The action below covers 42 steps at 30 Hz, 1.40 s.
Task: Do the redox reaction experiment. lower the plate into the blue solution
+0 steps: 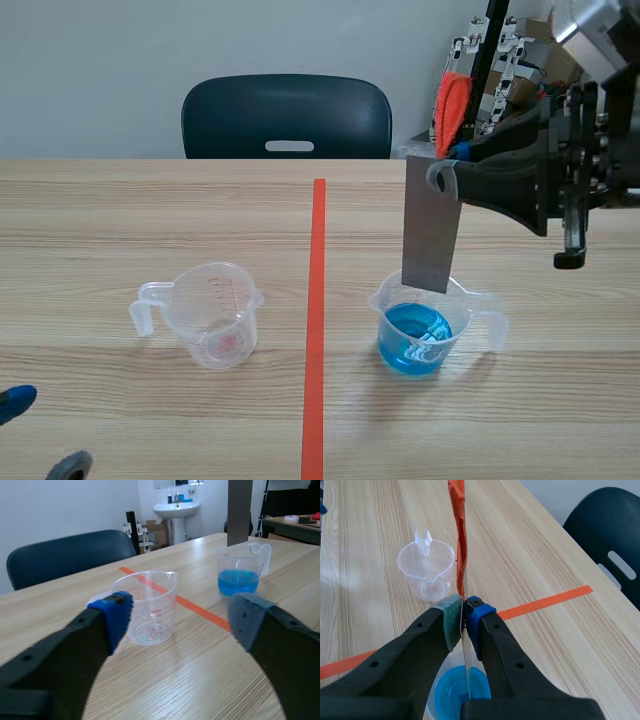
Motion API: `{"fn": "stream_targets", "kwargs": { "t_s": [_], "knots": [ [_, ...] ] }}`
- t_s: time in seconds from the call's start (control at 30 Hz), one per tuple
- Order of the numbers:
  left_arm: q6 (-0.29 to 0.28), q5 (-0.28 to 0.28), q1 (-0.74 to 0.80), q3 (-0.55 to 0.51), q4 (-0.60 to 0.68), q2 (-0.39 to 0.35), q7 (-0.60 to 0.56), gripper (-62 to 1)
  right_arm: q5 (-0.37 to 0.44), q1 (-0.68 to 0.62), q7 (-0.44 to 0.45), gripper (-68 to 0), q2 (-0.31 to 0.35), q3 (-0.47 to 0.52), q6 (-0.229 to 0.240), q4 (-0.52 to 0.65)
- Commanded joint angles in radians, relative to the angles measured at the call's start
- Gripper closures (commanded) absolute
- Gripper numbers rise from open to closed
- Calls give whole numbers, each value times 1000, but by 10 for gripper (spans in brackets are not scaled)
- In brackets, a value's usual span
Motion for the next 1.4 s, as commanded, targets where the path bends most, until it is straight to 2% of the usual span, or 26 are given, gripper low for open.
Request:
{"fn": "stream_targets", "kwargs": {
  "t_s": [0.0,0.07,0.23,0.33,0.63,1.03,1.1,1.2,1.23,1.37],
  "knots": [
    [1,-9,11,-8,22,17,-27,-542,12,6,15,-6,1,13,8,-3],
    [11,6,13,-8,22,40,-42,-545,11,6,9,-6,-11,13,8,-11],
    [89,164,14,-8,22,98,-66,-545,-28,5,6,-6,-39,13,8,-39],
    [106,200,14,-8,22,124,-67,-545,-43,0,10,-6,-51,12,8,-53],
    [106,200,13,-5,22,151,-69,-545,-160,-43,126,-6,-69,11,8,-60],
    [109,196,11,0,22,138,-76,-540,-263,-85,203,-6,-113,11,8,-76],
    [85,196,11,0,22,131,-58,-540,-280,-85,225,-6,-122,11,8,-97],
    [3,196,14,6,21,113,-58,-540,-304,-85,256,-6,-137,11,8,-133],
    [-9,196,14,17,21,102,-58,-540,-322,-85,269,-6,-142,11,8,-145],
    [-3,161,16,109,21,50,-58,-540,-384,-85,322,-6,-166,11,8,-192]
  ]
}}
